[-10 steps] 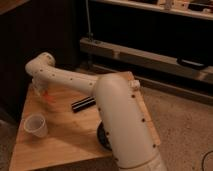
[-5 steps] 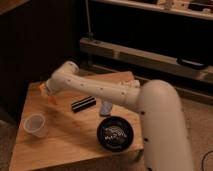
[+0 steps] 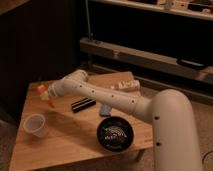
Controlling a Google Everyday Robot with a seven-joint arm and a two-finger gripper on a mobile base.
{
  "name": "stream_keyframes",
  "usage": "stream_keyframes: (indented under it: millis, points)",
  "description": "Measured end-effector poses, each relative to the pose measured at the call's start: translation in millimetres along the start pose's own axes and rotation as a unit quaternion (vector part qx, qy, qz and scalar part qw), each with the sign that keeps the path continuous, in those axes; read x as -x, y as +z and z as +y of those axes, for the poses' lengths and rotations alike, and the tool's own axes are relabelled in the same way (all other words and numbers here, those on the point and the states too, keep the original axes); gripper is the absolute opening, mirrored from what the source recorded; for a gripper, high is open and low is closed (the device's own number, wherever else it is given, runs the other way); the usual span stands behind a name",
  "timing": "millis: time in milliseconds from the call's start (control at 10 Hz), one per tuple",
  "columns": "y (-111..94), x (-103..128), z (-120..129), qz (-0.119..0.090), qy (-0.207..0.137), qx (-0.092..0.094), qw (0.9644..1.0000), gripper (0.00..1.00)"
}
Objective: Place the pepper in the ceramic cup
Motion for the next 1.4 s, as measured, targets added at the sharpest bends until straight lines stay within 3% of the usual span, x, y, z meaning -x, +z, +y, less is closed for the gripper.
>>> stream_keyframes:
  millis: [200,400,600,700,800,1000,1200,1400]
  points:
    - [-17,-13,-3,0.024,0.004,-0.017,0.9996,0.0]
    - [-26,-21,-14,0.036,0.005,-0.038,0.9986,0.0]
    - [-31,-30,-39,0.046,0.001,-0.075,0.9961,0.0]
    - [-28,-30,-48,0.048,0.003,-0.108,0.9931,0.0]
    - [-23,-29,-59,0.047,0.005,-0.137,0.9895,0.0]
    - [-16,-28,-72,0.041,0.009,-0.172,0.9843,0.0]
    - [-10,-22,-95,0.023,0.008,-0.198,0.9799,0.0]
    - [-9,-16,-111,-0.003,0.001,-0.208,0.9781,0.0]
